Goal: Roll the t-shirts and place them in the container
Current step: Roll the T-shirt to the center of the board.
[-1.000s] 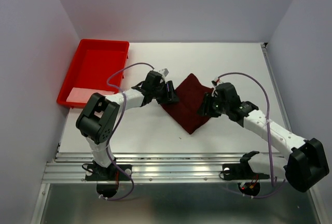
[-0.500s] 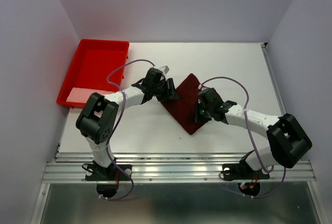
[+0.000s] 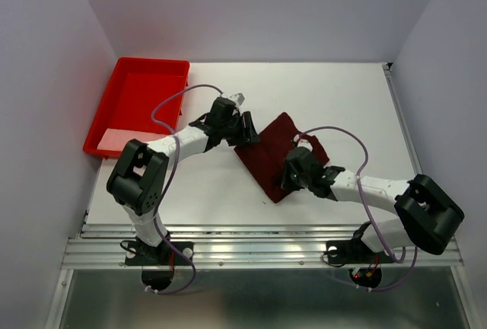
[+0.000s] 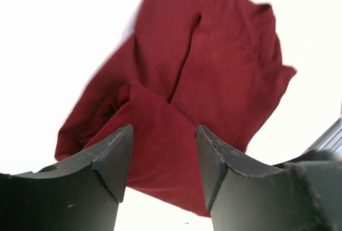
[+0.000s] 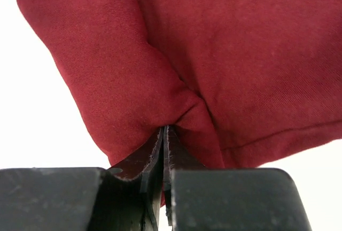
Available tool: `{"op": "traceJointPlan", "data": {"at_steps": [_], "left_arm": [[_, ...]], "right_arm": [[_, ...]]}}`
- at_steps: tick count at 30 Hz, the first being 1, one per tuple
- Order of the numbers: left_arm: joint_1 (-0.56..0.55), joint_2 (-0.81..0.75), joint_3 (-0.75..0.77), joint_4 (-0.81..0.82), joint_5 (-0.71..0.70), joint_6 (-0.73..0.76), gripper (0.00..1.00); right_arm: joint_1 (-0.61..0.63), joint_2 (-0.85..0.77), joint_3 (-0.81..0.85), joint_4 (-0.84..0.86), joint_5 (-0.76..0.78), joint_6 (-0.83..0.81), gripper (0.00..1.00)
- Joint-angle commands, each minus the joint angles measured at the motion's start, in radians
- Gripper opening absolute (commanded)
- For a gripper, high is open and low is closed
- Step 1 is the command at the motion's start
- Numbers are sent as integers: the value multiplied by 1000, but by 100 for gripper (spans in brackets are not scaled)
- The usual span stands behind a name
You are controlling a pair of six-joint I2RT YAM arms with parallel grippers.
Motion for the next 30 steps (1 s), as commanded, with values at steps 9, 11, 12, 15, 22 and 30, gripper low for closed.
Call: {"op": "traceJointPlan", "data": {"at_steps": [9,11,12,15,22,30], "left_arm": [[75,-272,4,-171,-125,-27,61],[84,-278,30,-271,-179,-28,60],[87,-278,44,-304,-203,-28,60],[92,-296,61,-375,-271,-31,60],[121,-361,-4,-372,-272,-56,60],[166,-352,2,-425,-300,-56,60]], "right_arm": [[214,22,32,-84,219,293,21],[246,2,93,-147,296,224,27],[257,-6,93,-175,325,200,29],[303,-11,204,-291,424,101,38],[417,92,392,-458,526,-69,52],[558,310,564,-630,693,-118,66]]}}
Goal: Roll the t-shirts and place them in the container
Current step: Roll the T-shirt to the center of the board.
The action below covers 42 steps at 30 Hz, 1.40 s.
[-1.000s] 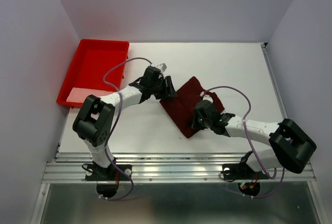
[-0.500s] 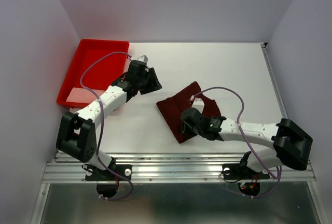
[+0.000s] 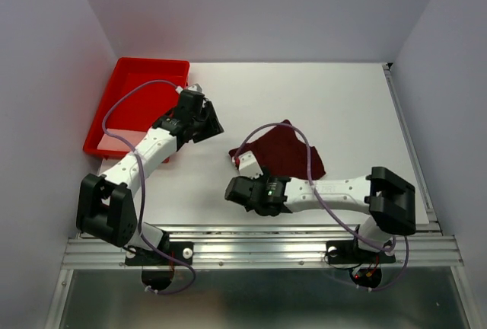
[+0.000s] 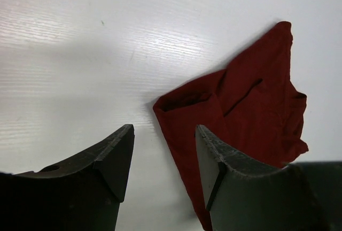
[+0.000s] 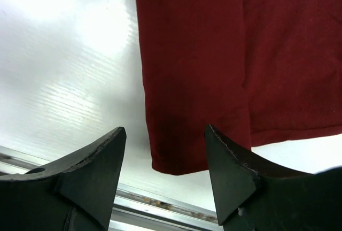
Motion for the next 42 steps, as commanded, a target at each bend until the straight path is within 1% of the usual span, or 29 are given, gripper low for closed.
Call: {"op": "traceJointPlan", "data": {"at_steps": [1,3,5,7,13,16,18,19,20,21,22,23,26,28,29,30,31,32,35,41,42], "left_arm": [[23,-25,-5,-32,-36,-2,60],[31,-27,-8,-37,-36,3,60],[33,-28,-11,-38,-65,4,60],[34,-31,-13,-37,-62,9,60],[33,-33,-17,-37,-60,17,60],[34,-33,-27,-25,-51,13,60],[34,-33,-40,-17,-51,12,60],[34,-33,-51,-8,-13,12,60],[34,-34,-57,0,-8,10,60],[34,-36,-62,11,1,7,60],[34,-36,-74,18,7,7,61],[34,-38,-82,26,15,7,63],[33,-51,-122,72,50,3,66],[33,-60,-155,93,90,-2,68],[33,-61,-166,103,102,-3,70],[33,-65,-177,116,115,-11,71],[33,-68,-203,126,130,-17,73],[33,-70,-215,139,145,-20,78],[23,-87,-270,199,196,-42,82],[-9,-79,-341,316,247,-80,82],[-10,-74,-352,380,254,-97,82]], "right_arm": [[73,87,81,-161,177,-38,67],[91,122,113,-189,216,-37,67],[102,176,133,-235,257,-17,67],[111,203,148,-256,273,-6,67],[111,265,101,-178,241,-15,68],[111,289,75,-157,248,-1,65],[111,296,64,-148,260,9,55],[111,291,58,-125,260,9,50],[111,285,52,-114,262,9,36],[111,268,39,-88,262,9,28],[111,257,33,-72,250,6,16],[111,242,26,-57,244,6,10],[101,153,-34,42,183,-15,1],[87,66,-95,130,121,-32,1],[87,38,-115,151,121,-37,1],[71,15,-132,184,84,-40,1],[61,-6,-145,193,69,-38,1],[61,-39,-163,199,37,-40,1],[33,-80,-191,230,-18,-43,1],[-19,-146,-226,299,-112,-43,1],[-19,-149,-229,302,-124,-43,1]]}}
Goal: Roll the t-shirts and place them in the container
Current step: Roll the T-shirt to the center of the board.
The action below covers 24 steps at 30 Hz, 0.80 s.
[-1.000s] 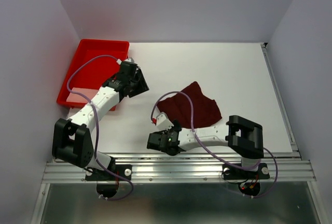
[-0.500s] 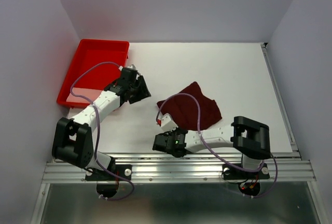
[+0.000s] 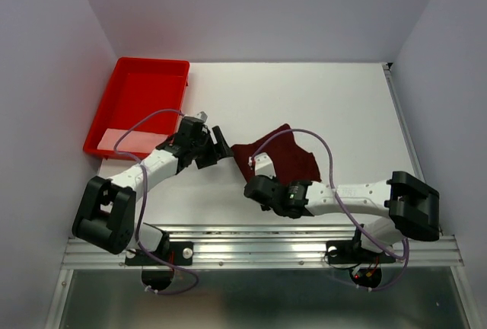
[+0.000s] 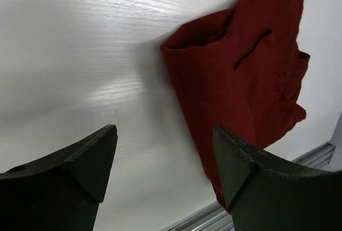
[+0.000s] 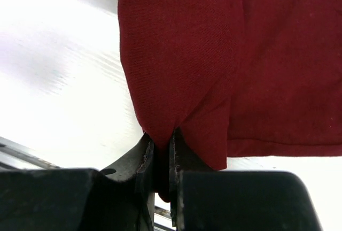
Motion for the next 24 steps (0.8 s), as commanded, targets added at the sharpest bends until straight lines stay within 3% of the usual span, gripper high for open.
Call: {"op": "traceJointPlan", "data": {"at_steps": [1,10,24], "left_arm": [[-19,-19,-45,189,62,-52,82],[-76,38,-163,528,80,-182,84],[-103,179,-153,619,117,-202,84]], "right_arm": [[-21,-43,-11,116,-76,2,1],[-30,-58,-23,128,-107,11,1],[-39,-77,-45,130,-129,22,1]]}}
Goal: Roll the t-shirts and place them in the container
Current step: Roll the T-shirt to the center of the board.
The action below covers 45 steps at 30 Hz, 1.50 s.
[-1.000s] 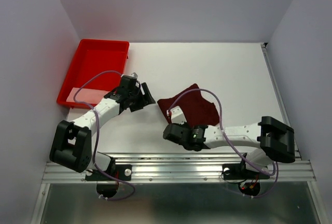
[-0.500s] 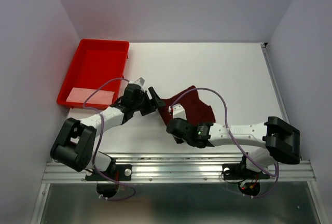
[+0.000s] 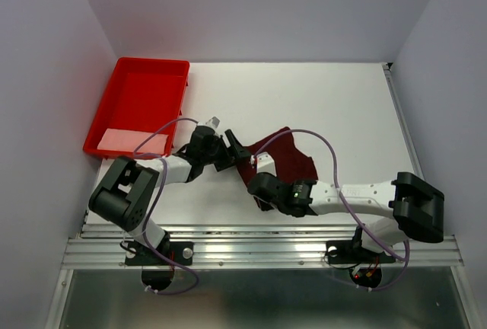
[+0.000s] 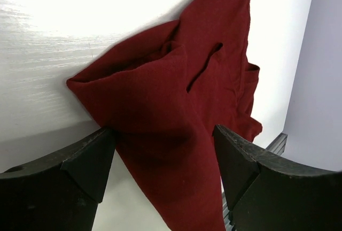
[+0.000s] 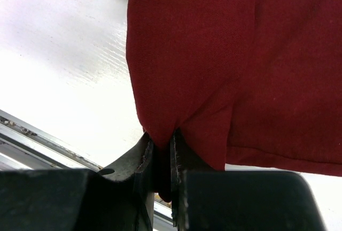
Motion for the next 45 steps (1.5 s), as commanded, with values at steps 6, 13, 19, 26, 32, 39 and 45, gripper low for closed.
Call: {"op": "traceJointPlan", "data": {"at_steps": [6,13,19,26,32,39,45], "left_arm": [[-9,-106,-46,13,-47,12,83],[-9,-122,-81,-45,-66,-13,84],[-12,-60,-56,3,-26,-21,83],[-19,-26,-33,76,-20,-35,84],[-19,16,-3,110,-8,-35,83],[-19,41,31,113,-3,-34,64],[-19,-35,19,47,-43,-23,35]], "right_arm": [[-24,-58,-13,48,-10,13,1],[-24,-81,-21,48,-13,13,1],[-24,-94,-27,48,-14,13,1],[-24,-101,-32,48,-19,15,1],[-24,-101,-35,49,-20,12,1],[-24,-103,-46,48,-27,6,1],[-24,-100,-44,26,-30,1,1]]}}
